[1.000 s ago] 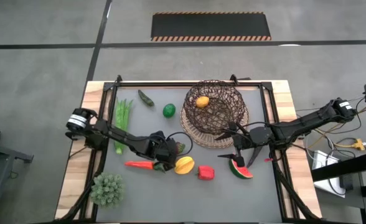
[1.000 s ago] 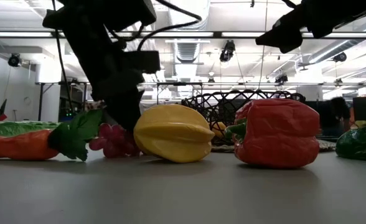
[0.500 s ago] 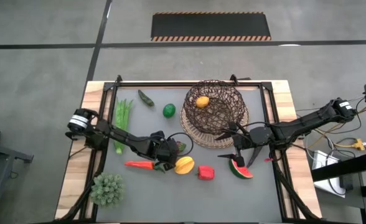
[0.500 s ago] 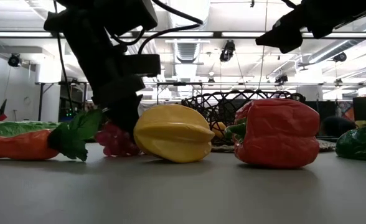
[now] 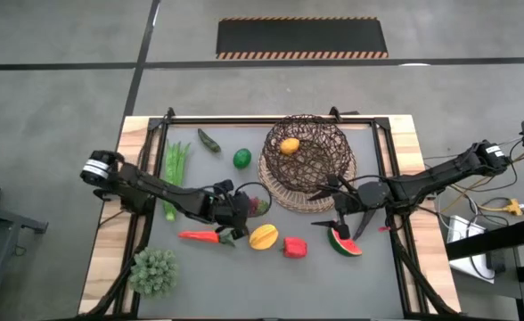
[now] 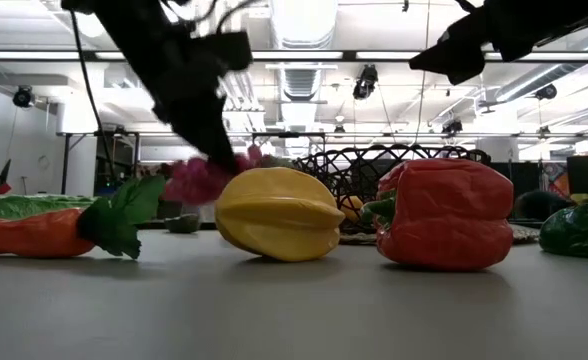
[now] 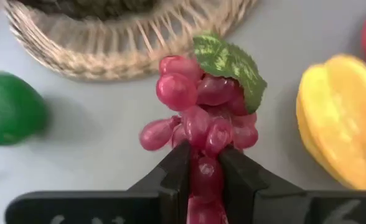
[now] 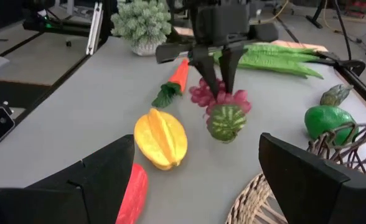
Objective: Build produce basket
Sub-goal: Put the violet grapes into the basket
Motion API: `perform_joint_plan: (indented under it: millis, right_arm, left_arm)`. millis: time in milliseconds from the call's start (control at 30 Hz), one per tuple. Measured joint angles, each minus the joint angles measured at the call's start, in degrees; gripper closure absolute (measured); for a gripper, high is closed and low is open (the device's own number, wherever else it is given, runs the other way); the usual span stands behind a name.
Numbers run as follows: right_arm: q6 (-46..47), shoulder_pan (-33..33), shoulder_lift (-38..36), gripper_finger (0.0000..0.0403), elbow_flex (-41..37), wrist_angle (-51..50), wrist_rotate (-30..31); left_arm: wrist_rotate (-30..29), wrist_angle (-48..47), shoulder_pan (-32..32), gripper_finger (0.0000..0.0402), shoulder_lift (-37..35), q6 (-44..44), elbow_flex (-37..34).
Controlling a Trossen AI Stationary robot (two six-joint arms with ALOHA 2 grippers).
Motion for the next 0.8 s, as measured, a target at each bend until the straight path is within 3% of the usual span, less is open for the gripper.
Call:
perform_joint_plan:
  millis: [367,600,800]
  right_arm:
    - [-6.56,0.0,4.21,0.0078,-2.18,13.44,0.02]
    - [-9.65,0.0,9.15,0.0078,-2.23,22.96,0.0]
    - [-12.85,0.0,13.59,0.0078,-2.23,35.21,-0.07]
  left_arm:
    - [-4.63,4.84,-3.79,0.0353,-9.55,9.36,-0.01]
    - [-4.66,22.87,-7.45,0.0353,-8.94,22.99,-1.26]
    - [-4.61,42.35,-8.12,0.0353,-8.13,29.65,-7.85]
